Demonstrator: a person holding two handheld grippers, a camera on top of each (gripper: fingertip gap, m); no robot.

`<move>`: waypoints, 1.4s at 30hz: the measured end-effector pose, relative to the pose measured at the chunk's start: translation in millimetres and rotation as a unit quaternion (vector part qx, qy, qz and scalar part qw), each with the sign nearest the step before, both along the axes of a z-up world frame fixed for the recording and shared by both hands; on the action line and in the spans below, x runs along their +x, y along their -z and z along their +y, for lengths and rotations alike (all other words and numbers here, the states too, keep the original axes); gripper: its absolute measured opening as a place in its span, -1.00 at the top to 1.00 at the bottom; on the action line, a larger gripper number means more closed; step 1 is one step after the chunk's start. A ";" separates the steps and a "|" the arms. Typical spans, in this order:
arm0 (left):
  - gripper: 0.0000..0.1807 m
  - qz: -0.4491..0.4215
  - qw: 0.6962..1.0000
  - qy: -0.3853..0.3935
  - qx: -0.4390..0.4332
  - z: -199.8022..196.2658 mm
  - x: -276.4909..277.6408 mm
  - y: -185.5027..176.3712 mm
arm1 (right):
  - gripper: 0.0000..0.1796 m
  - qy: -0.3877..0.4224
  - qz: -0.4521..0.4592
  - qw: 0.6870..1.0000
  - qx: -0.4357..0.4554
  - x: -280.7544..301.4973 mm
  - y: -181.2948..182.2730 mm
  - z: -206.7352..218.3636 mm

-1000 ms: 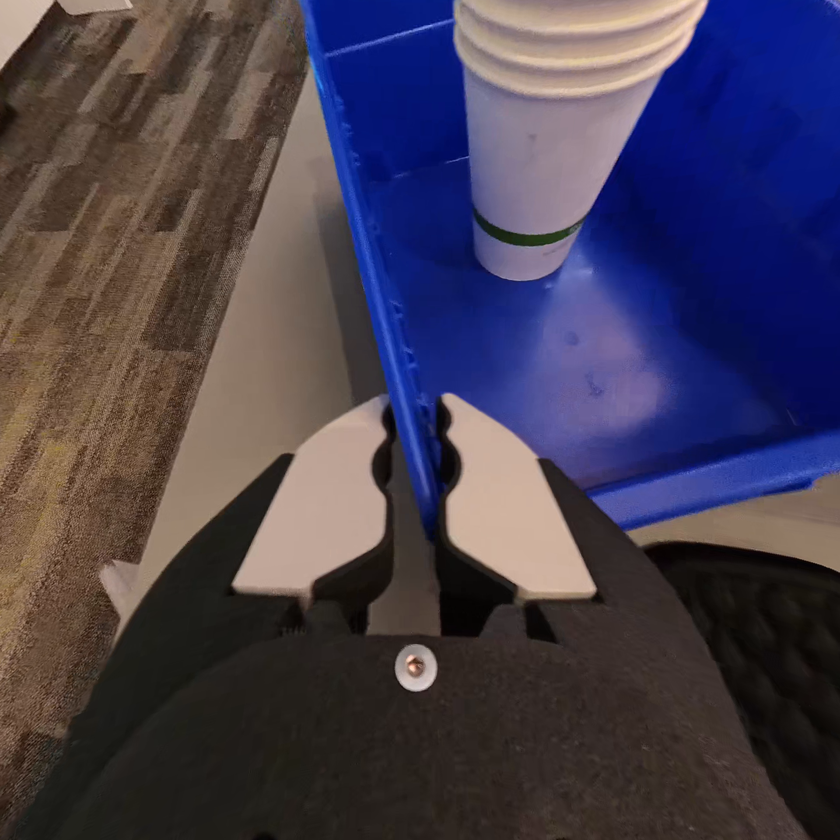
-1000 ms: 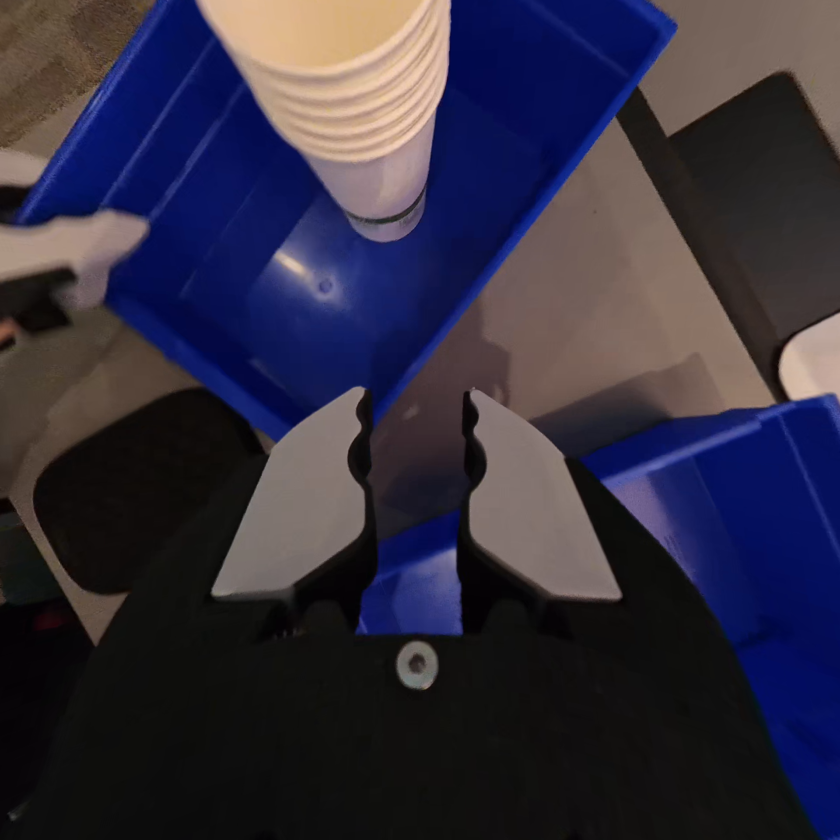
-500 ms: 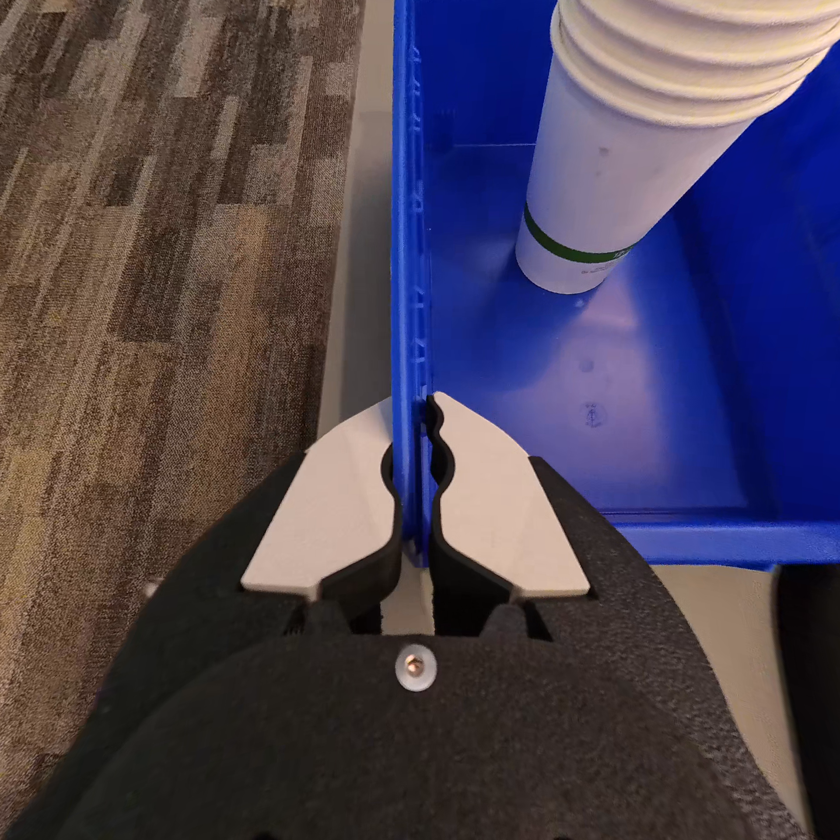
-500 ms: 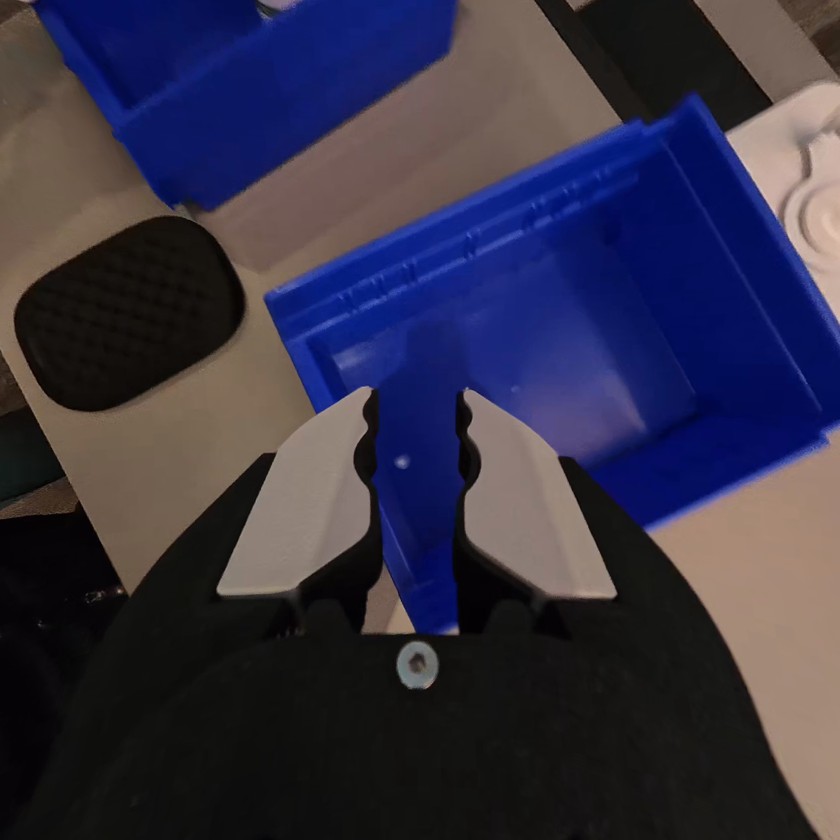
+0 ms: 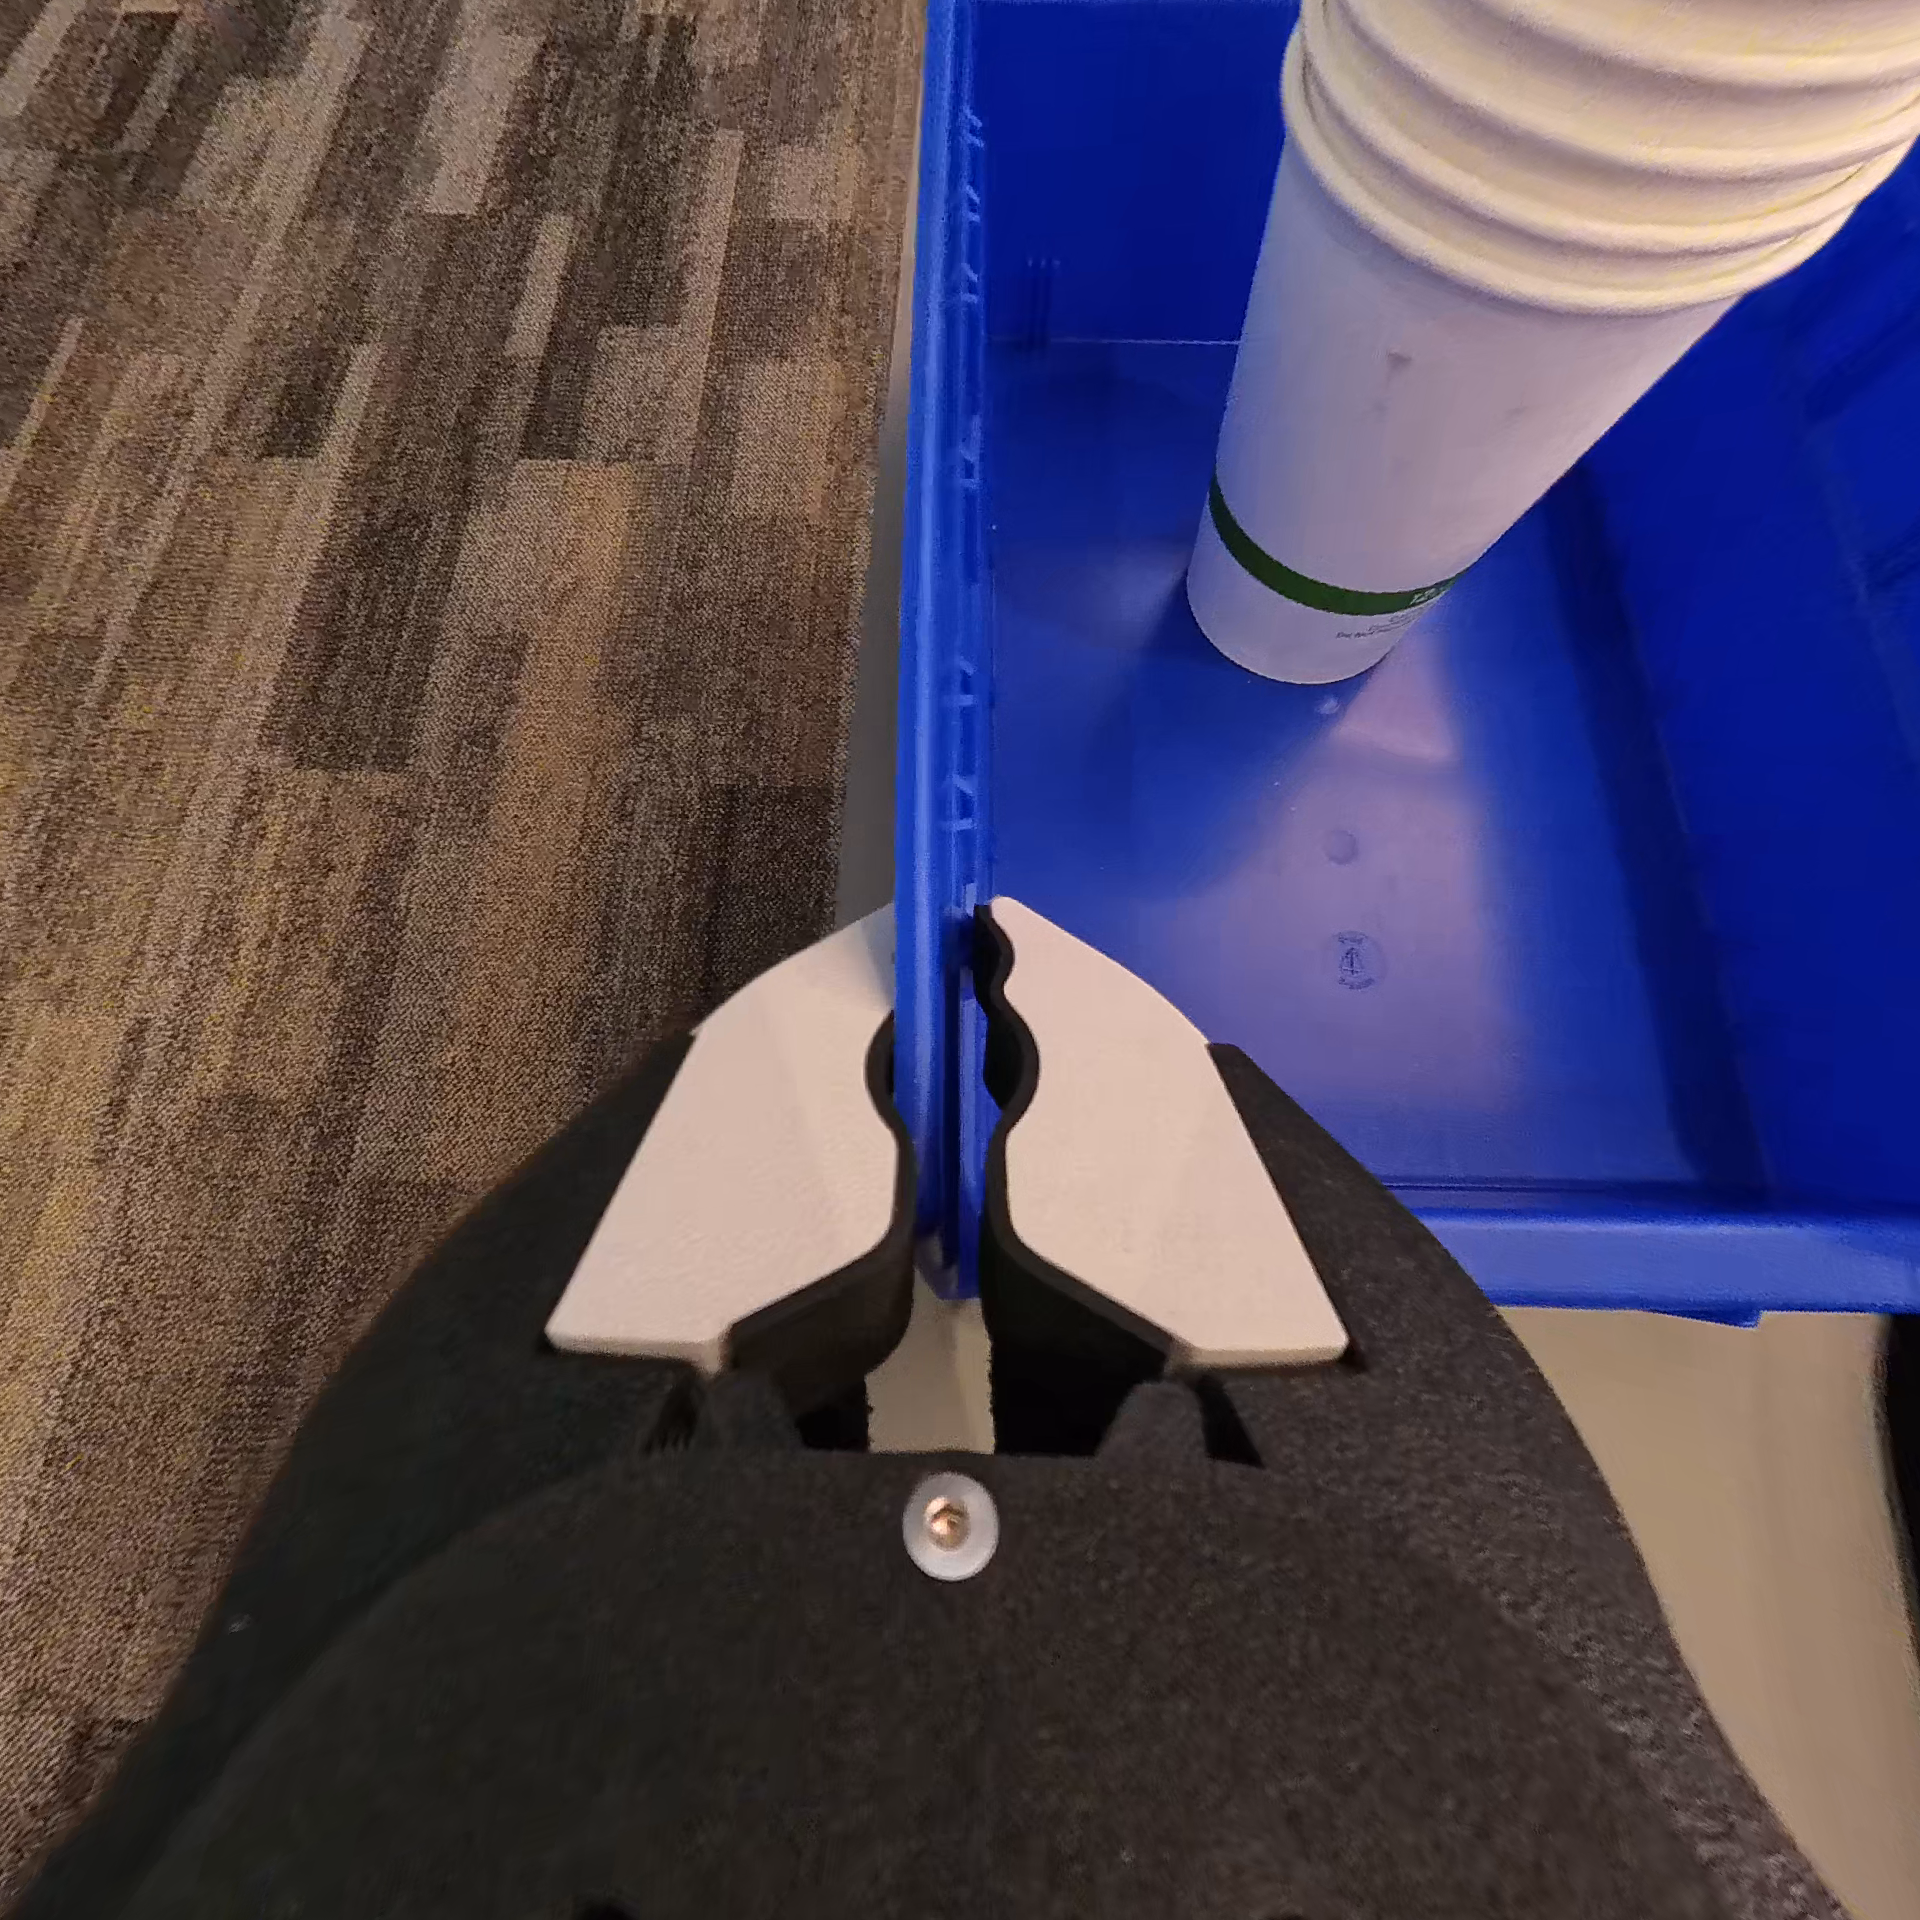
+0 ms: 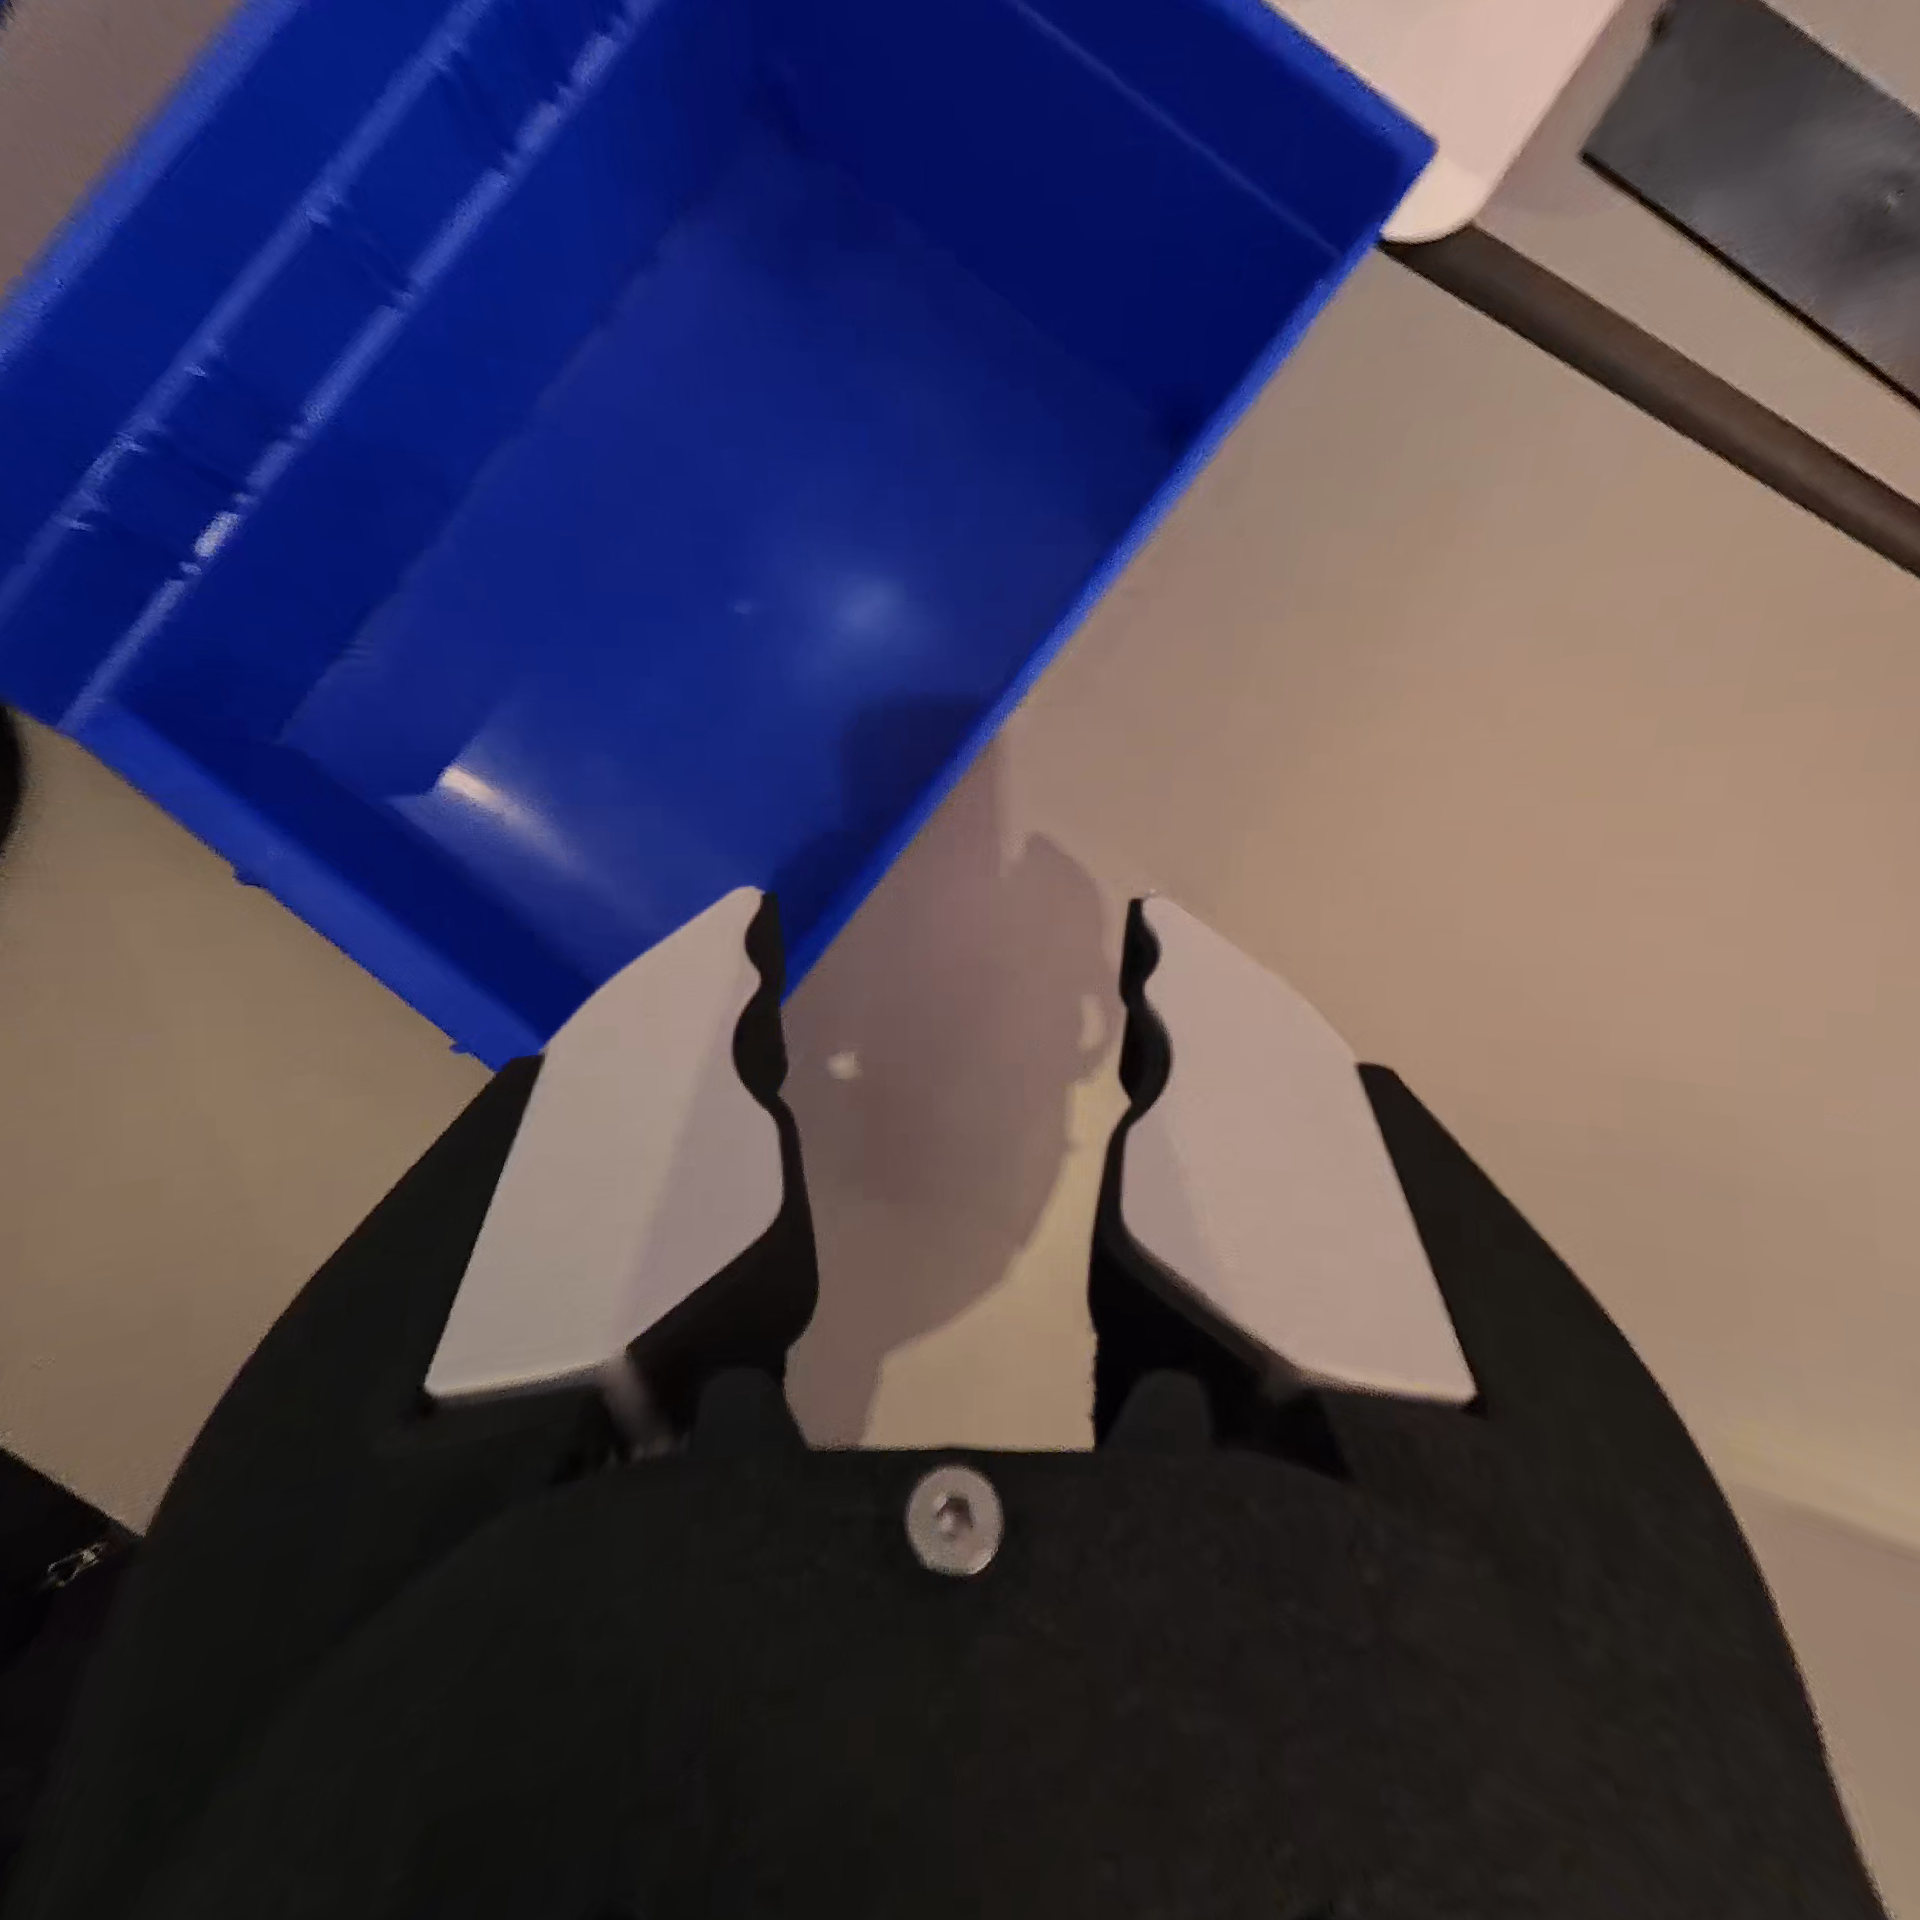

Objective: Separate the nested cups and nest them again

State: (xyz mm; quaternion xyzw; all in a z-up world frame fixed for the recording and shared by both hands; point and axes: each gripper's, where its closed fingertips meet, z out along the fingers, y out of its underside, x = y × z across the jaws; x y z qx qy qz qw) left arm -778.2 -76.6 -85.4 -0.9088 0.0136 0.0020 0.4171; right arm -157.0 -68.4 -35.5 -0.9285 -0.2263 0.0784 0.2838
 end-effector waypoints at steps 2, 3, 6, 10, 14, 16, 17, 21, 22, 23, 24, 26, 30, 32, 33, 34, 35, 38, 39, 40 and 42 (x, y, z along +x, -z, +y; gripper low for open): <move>0.90 0.009 1.000 -0.005 0.003 0.4 -2.5 -0.4 | 0.26 0.012 0.007 1.000 -0.008 -0.4 5.6 1.7; 0.87 0.016 1.000 -0.010 0.005 0.4 -3.8 -0.7 | 0.26 0.016 0.018 1.000 -0.012 -3.3 7.7 3.1; 0.71 0.063 0.997 -0.032 0.035 -0.2 -11.2 -10.6 | 0.22 0.033 0.044 0.998 -0.032 -13.6 18.0 8.6; 0.59 0.049 0.993 -0.050 0.096 -11.2 -5.9 -40.8 | 0.22 0.054 0.027 0.995 -0.076 -25.6 47.1 16.7; 0.59 0.036 0.992 -0.060 0.109 -36.3 1.0 -56.3 | 0.63 0.046 -0.007 0.990 -0.130 -29.8 72.2 21.5; 0.59 0.050 0.990 -0.063 0.112 -51.8 5.9 -59.0 | 0.75 0.052 -0.037 0.987 -0.145 -20.9 75.9 24.7; 0.59 0.057 0.990 -0.068 0.113 -60.4 7.8 -59.0 | 0.81 0.053 -0.053 0.987 -0.145 -14.5 75.8 27.9; 0.63 0.037 0.988 -0.069 0.131 -92.0 26.2 -55.2 | 0.94 0.049 -0.009 0.986 -0.161 5.0 76.7 40.0; 0.64 0.031 0.988 -0.067 0.132 -98.9 31.1 -52.5 | 0.94 0.050 0.008 0.984 -0.172 11.3 76.7 41.6; 0.66 0.028 0.989 -0.066 0.132 -105.2 35.6 -49.7 | 0.94 0.052 0.017 0.983 -0.177 20.1 76.9 43.5; 0.67 0.030 0.989 -0.065 0.130 -110.9 39.1 -46.8 | 0.95 0.053 0.017 0.982 -0.180 30.9 77.0 44.8; 0.67 0.039 0.989 -0.070 0.126 -120.8 42.4 -41.7 | 0.95 0.049 0.010 0.982 -0.181 55.7 77.3 44.7; 0.68 0.036 0.989 -0.074 0.122 -133.1 49.2 -38.4 | 0.95 0.070 0.012 0.982 -0.178 120.1 78.1 40.1; 0.69 0.047 0.988 -0.080 0.121 -137.3 50.3 -39.8 | 0.95 0.088 0.020 0.980 -0.177 157.6 78.7 34.2; 0.69 0.054 0.988 -0.081 0.120 -138.8 51.7 -40.8 | 0.95 0.098 0.024 0.979 -0.175 177.3 78.9 31.0; 0.69 0.058 0.988 -0.082 0.119 -139.8 53.8 -41.8 | 0.95 0.106 0.027 0.979 -0.172 197.3 79.2 27.6; 0.69 0.062 0.988 -0.082 0.119 -140.1 56.5 -42.9 | 0.95 0.114 0.029 0.979 -0.169 217.0 79.5 24.1; 0.69 0.071 0.988 -0.082 0.114 -139.3 65.9 -44.4 | 0.95 0.139 0.038 0.975 -0.171 273.4 80.3 12.2; 0.69 0.076 0.987 -0.083 0.111 -138.7 69.0 -44.6 | 0.95 0.152 0.038 0.972 -0.173 292.2 80.4 8.2; 0.69 0.080 0.988 -0.083 0.107 -137.9 72.4 -44.7 | 0.95 0.160 0.033 0.971 -0.174 310.5 80.7 4.2; 0.69 0.087 0.988 -0.083 0.102 -135.7 80.3 -45.1 | 0.95 0.178 0.032 0.968 -0.177 343.9 81.2 -3.4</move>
